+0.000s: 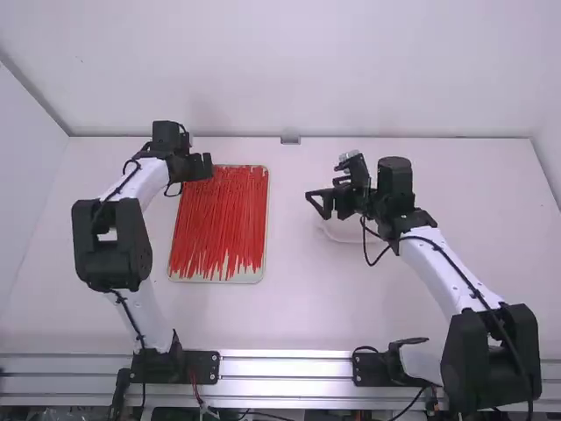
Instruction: Fasten the cable tie
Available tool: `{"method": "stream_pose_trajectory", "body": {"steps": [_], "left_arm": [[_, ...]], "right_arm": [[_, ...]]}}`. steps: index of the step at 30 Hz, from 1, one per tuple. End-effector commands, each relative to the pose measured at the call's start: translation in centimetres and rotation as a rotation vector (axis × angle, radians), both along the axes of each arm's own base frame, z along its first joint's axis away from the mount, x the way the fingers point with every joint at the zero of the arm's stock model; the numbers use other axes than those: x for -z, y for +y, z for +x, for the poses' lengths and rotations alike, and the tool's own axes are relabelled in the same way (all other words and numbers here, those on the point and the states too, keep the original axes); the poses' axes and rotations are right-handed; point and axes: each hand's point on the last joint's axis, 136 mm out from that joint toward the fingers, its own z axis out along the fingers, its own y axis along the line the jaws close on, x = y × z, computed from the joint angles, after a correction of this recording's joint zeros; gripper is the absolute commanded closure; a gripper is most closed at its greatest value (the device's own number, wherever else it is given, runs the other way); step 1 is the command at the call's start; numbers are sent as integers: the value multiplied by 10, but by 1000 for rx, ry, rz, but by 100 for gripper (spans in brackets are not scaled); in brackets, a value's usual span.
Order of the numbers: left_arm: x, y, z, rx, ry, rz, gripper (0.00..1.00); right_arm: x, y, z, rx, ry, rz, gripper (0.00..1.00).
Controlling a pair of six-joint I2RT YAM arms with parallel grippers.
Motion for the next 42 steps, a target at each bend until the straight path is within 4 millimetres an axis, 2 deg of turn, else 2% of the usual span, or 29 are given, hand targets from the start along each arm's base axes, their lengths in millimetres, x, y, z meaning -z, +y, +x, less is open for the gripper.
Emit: {"method": "stream_pose_trajectory", "body": {"steps": [1,6,12,15,20,22,27,33,42], "left_arm": [[7,-3,8,4,3,-17,1],[25,-3,11,4,18,-18,0],[40,-2,14,-15,28,-32,4],[40,-2,16,-15,18,-30,7],[38,-2,19,-15,-2,-28,30],[39,-1,19,-17,-2,-24,33],[44,0,19,-19,-16,-21,36],[48,-1,16,-19,-15,-21,48],[50,5,16,-36,-15,5,48]], "right_arm": [[-13,7,4,-19,-35,3,1],[-14,7,4,-20,-36,4,1],[-12,7,4,-18,-30,3,1],[-12,10,2,-25,-29,3,1],[-12,9,3,-23,-32,0,1],[-12,9,3,-23,-32,1,1],[-11,9,2,-23,-24,-2,1],[-8,9,0,-25,-9,-5,1],[-6,9,-1,-26,-1,-7,1]]}}
